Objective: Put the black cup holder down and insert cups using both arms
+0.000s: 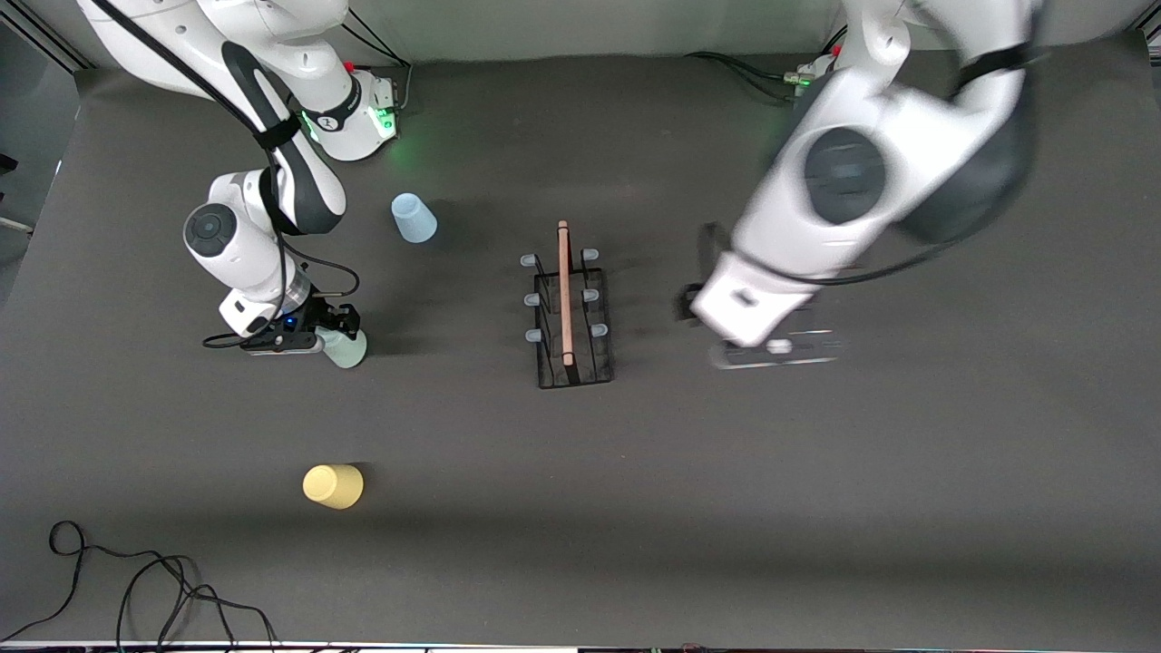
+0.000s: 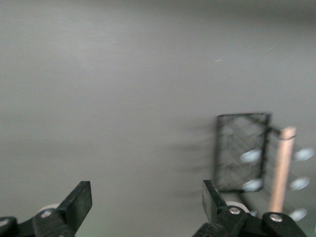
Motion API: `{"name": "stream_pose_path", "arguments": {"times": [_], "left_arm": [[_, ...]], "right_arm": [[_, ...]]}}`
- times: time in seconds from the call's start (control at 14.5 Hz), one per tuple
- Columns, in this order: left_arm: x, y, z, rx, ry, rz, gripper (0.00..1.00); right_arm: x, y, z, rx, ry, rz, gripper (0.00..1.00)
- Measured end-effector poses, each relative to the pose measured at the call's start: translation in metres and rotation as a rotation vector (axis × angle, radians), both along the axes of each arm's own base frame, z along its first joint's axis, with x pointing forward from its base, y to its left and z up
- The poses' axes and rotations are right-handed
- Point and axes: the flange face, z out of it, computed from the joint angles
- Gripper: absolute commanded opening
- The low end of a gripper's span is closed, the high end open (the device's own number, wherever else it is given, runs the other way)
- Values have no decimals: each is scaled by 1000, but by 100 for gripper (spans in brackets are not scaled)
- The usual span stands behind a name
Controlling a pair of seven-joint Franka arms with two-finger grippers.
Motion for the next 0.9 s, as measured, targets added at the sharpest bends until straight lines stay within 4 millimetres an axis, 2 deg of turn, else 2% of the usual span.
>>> {"name": "stream_pose_path", "arguments": {"times": [0.14, 0.28, 0.41, 0.55, 0.62, 0.76, 0.9], "left_arm": [[1, 70, 27, 27, 37, -74, 100], [2, 129, 46, 27, 57, -105, 100], [2, 179, 52, 30, 63, -100, 100], [0, 227, 46, 31, 69, -99, 100], [0, 248, 39, 26, 68, -89, 100], [-3, 276, 20, 22, 73, -64, 100], [-10, 281, 6, 24, 67, -58, 100]], "right_arm": [[12, 3, 48, 3, 45, 3, 0], [23, 6, 121, 5, 100, 0, 0], [27, 7, 199, 5, 148, -18, 0], [25, 8, 262, 5, 163, -41, 0], [22, 12, 282, 5, 165, -61, 0], [15, 30, 302, -2, 175, -153, 0], [5, 73, 305, -16, 179, -277, 0]]}}
